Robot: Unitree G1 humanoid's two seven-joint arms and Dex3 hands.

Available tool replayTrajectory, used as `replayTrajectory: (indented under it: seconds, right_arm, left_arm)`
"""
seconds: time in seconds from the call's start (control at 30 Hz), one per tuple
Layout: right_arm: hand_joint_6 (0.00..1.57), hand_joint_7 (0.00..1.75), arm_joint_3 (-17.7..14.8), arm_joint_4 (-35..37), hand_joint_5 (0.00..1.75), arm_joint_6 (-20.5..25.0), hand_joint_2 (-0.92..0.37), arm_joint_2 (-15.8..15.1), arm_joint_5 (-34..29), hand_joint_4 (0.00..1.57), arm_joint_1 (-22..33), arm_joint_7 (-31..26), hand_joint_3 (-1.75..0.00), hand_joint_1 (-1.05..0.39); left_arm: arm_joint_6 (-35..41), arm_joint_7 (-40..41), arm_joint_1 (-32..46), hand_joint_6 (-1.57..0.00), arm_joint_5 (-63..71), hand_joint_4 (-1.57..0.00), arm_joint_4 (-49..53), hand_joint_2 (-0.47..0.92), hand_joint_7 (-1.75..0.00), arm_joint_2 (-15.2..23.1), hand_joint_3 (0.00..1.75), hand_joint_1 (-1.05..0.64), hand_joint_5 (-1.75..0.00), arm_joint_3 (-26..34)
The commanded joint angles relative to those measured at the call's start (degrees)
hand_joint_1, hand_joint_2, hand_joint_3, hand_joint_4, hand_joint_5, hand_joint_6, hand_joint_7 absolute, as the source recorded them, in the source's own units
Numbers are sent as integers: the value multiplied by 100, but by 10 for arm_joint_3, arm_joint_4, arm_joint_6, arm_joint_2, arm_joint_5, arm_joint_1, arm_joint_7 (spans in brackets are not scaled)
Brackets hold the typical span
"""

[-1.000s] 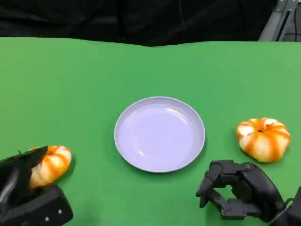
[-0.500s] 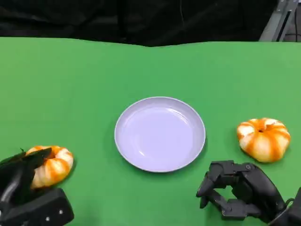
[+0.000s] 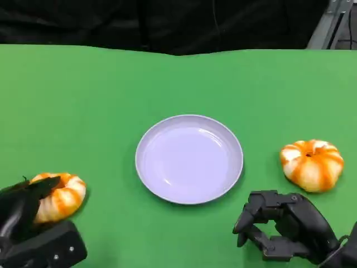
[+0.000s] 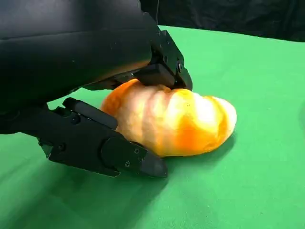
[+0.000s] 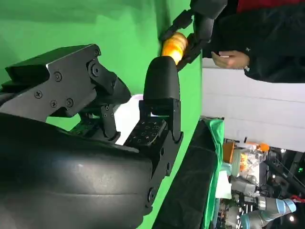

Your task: Grasp the bread from the table and place it into the plate.

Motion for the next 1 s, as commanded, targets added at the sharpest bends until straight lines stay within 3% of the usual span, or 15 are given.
replayTrajectory:
  seconds: [0.03,0.07,0.1,0.13,0.2,0.57,1.0]
  right_arm:
    - [91,99,-9,-7,135,0,-66,-7,11,87,1,3,-96,9]
    - [91,99,-9,-7,135,1,-66,-7,11,87,1,3,-96,9]
    - [91,99,-9,-8,135,2,-66,-7,12,87,2,3,-96,9]
    - [91,99,-9,-8,135,2,-66,-7,12,87,2,3,-96,9]
    - [91,99,-9,-8,135,1,-65,-7,11,87,2,2,-95,9]
    - [91,100,-8,-5,135,3,-65,-8,12,86,3,4,-96,9]
    - [91,99,-7,-1,133,-2,-66,-4,8,86,0,-2,-95,8]
  left_arm:
    - [-1,32,2,-106,-11,-46,21,88,-13,-8,0,-6,-131,8]
    - [-5,37,2,-102,-14,-45,23,87,-32,-10,0,-7,-142,9]
    - [-8,41,1,-86,-16,-44,24,87,-68,-11,0,-7,-151,9]
    - [-10,44,1,-80,-18,-43,26,87,-84,-11,0,-8,-154,9]
    - [-16,50,0,-73,-18,-44,29,87,-98,-11,0,-8,-156,6]
    - [-28,56,-2,-69,-22,-45,35,86,-105,-11,0,-7,-152,5]
    - [-97,166,14,-70,-4,-51,9,86,-102,-8,0,-2,-145,10]
